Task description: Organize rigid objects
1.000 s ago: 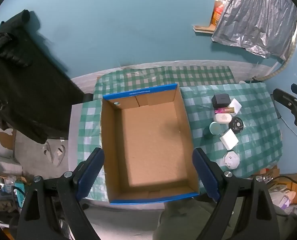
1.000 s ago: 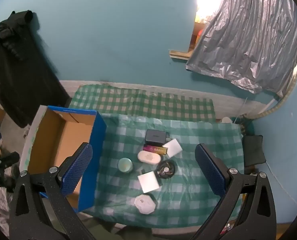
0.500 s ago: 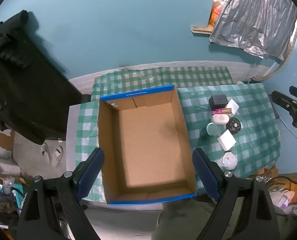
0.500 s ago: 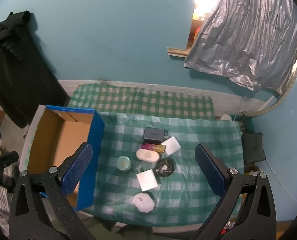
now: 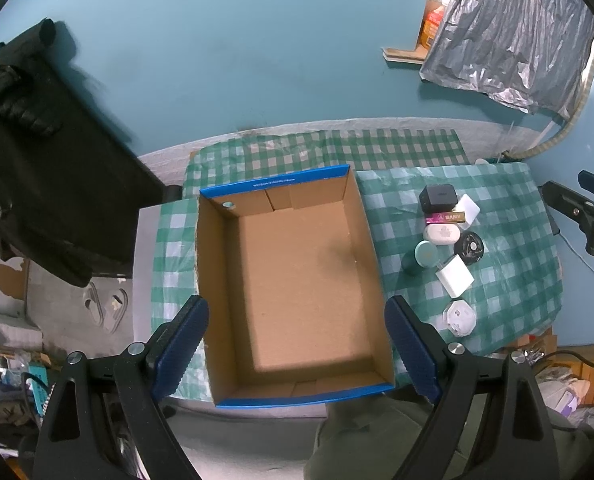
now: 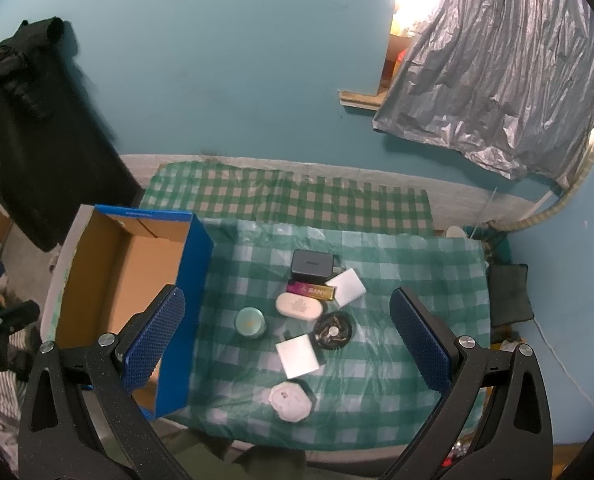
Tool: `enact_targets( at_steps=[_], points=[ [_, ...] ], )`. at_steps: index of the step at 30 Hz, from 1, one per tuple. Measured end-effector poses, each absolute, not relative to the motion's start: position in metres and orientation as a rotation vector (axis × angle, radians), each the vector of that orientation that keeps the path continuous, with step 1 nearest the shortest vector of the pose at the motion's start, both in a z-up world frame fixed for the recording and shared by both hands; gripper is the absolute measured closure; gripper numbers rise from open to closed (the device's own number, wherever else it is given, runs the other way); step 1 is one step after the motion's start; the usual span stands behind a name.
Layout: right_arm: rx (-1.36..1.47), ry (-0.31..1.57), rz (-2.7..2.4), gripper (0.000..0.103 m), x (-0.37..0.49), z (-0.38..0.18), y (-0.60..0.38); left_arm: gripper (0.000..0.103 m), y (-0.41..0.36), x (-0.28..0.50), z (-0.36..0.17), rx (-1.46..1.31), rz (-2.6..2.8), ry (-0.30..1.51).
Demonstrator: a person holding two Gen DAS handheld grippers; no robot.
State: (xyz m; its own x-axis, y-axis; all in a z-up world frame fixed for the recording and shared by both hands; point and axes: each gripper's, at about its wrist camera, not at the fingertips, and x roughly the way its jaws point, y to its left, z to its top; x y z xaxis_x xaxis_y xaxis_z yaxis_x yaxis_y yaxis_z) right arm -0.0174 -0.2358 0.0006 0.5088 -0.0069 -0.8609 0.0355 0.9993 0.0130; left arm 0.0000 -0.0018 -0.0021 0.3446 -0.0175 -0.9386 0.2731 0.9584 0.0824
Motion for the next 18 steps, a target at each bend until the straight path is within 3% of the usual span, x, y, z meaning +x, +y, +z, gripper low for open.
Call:
enact_targets(
  at_steps=[18],
  points=[
    [0.032,1.046,-0.027,0.001,-0.0223,-0.0034,-0.2352,0.013,-0.0030,-0.0003,-0.0032,0.240,-0.192,1.209]
  ],
)
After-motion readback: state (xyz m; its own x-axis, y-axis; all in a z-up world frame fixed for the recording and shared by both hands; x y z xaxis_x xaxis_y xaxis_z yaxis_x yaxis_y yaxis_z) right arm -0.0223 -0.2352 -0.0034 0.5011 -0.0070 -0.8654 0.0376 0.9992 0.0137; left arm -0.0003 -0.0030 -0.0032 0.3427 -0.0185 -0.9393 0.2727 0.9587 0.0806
